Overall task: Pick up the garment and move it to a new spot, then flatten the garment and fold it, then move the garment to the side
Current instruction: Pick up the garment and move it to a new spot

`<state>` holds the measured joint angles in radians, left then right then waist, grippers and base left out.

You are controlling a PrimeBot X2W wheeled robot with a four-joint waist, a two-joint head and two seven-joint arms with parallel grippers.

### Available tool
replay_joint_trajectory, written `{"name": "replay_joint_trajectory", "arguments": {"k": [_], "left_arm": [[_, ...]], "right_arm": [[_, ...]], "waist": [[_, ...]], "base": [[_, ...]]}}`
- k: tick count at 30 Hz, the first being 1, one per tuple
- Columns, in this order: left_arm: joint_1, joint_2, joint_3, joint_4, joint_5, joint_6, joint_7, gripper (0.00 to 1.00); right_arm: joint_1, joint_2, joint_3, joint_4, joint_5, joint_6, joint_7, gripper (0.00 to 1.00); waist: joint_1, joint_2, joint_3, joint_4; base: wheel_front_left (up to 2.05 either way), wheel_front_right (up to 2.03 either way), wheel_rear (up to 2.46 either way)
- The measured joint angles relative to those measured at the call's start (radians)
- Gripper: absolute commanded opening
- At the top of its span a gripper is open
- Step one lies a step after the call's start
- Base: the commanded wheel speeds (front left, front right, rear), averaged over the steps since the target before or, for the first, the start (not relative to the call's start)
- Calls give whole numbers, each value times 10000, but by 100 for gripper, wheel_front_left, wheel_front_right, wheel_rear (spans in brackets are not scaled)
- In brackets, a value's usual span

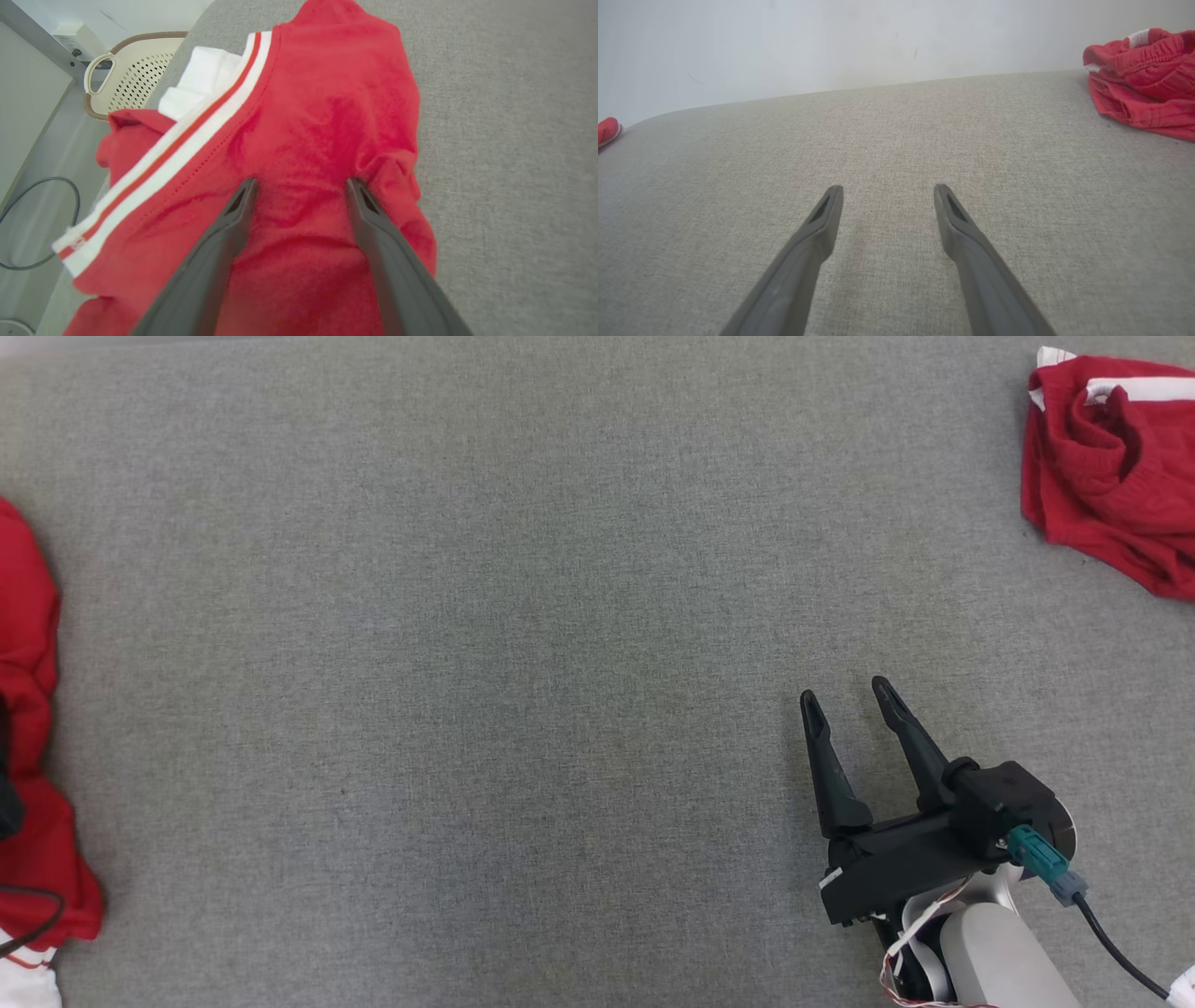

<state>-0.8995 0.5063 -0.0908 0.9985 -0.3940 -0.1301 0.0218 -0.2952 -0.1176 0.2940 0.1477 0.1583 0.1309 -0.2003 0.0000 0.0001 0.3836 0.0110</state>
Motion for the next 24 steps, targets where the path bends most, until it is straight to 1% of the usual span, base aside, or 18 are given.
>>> {"name": "replay_joint_trajectory", "arguments": {"k": [2,3,4,5,8,16,20,24], "left_arm": [[-45,6,-178,111,-230,0,157,100],[-54,17,-274,167,-376,0,201,47],[-69,36,-370,203,-456,0,201,5],[-88,59,-472,230,-508,0,198,0],[-108,109,-784,286,-679,0,82,0],[-481,316,-1446,-19,-754,-2,-1049,0],[-653,357,-1858,-487,-767,-2,-1494,0],[-802,454,-2309,-1151,-734,-2,-1682,0]], "right_arm": [[0,-4,0,-29,-4,0,36,100],[0,-6,-6,-40,-6,0,63,100],[0,-12,-12,-54,-6,-2,67,100],[0,-13,-17,-65,-6,0,69,100],[0,-12,-35,-88,-44,0,123,100],[40,-6,-69,21,-48,0,73,100],[172,56,-67,125,4,0,13,100],[230,130,-59,276,94,0,-44,100]], "waist": [[0,0,20,-23],[0,0,26,-35],[0,0,33,-40],[0,0,35,-44],[0,0,21,-37],[0,0,-292,68],[0,0,-599,129],[-1,-2,-952,173]], "base": [[0,0,0],[0,0,0],[0,0,0],[0,0,0],[0,0,0],[0,0,0],[0,0,0],[0,0,0]]}}
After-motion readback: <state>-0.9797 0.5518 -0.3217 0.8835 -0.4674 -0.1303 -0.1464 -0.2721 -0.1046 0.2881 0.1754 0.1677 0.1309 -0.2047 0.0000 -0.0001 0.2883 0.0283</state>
